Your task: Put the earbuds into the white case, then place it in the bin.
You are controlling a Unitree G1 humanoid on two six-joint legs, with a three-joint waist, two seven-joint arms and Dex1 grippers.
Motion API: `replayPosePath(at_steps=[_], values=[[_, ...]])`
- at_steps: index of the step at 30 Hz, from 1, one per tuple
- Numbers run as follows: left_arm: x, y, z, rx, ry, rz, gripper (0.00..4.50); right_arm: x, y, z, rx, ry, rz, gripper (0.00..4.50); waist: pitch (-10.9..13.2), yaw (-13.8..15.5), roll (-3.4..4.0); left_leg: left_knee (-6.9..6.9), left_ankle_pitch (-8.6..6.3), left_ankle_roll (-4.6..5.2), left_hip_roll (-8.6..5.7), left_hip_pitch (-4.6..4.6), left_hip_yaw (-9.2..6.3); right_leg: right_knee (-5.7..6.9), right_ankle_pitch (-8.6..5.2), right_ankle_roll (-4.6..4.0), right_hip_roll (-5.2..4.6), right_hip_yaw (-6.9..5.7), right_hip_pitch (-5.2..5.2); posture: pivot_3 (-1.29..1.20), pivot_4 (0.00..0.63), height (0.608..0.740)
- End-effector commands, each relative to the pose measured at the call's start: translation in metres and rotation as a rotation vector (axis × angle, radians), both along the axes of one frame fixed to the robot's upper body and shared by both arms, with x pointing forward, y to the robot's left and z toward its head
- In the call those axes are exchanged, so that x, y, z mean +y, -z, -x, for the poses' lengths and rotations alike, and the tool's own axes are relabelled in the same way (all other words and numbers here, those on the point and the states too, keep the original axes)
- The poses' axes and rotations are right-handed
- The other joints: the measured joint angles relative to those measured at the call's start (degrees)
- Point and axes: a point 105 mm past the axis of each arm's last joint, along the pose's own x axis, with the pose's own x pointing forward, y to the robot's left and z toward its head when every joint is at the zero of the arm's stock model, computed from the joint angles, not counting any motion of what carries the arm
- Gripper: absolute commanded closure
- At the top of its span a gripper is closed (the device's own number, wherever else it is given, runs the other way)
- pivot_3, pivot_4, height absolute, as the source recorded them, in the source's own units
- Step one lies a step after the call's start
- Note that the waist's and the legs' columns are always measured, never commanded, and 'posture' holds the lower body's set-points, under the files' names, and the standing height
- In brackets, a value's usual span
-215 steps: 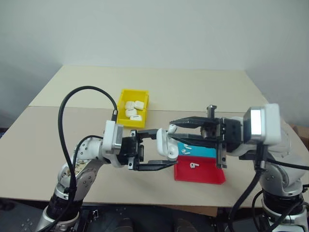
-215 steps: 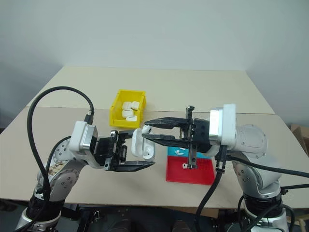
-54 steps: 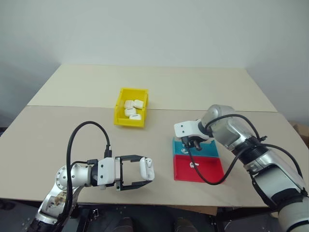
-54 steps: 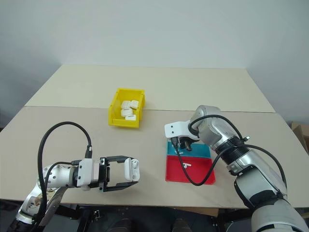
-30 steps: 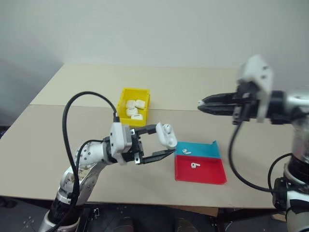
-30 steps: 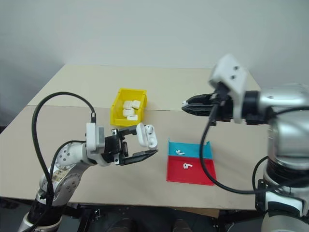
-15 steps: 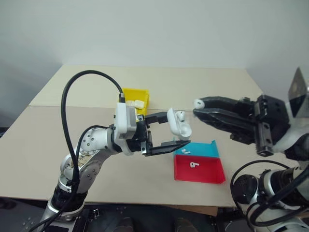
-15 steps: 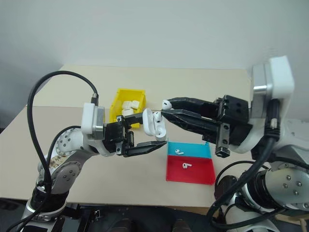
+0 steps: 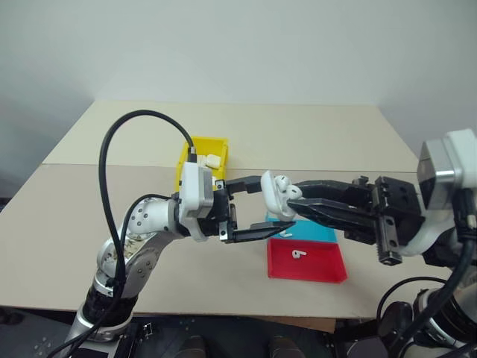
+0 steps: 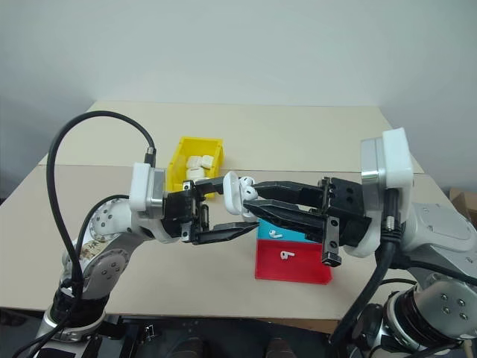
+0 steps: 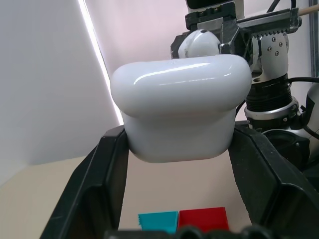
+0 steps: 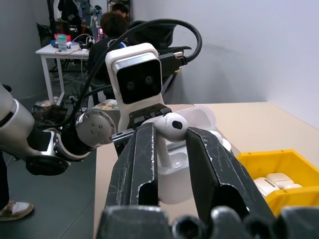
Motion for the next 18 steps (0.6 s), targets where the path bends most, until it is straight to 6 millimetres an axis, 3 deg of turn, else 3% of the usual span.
replayPosePath(at_steps=[1,18], values=[[0.0004,-0.0055,0.0050,-0.042,0.010,0.020,1.75,0.0027,-0.0034,0.0037,-0.036,-0.012,-0.007,3.62,0.00,-0.01,0.00,0.00,0.00,0.00,0.00,-0.01,0.00,-0.01,0.00,0.00,0.00,0.00,0.00,0.00,0.150,0.740],[0.0005,-0.0065,0.0055,-0.053,0.001,0.036,1.75,0.0043,0.0035,-0.0021,-0.004,0.008,0.032,3.62,0.01,0.14,-0.03,0.00,0.00,0.00,0.00,-0.03,-0.02,-0.08,-0.01,0.02,0.00,0.00,0.02,0.00,0.150,0.740]])
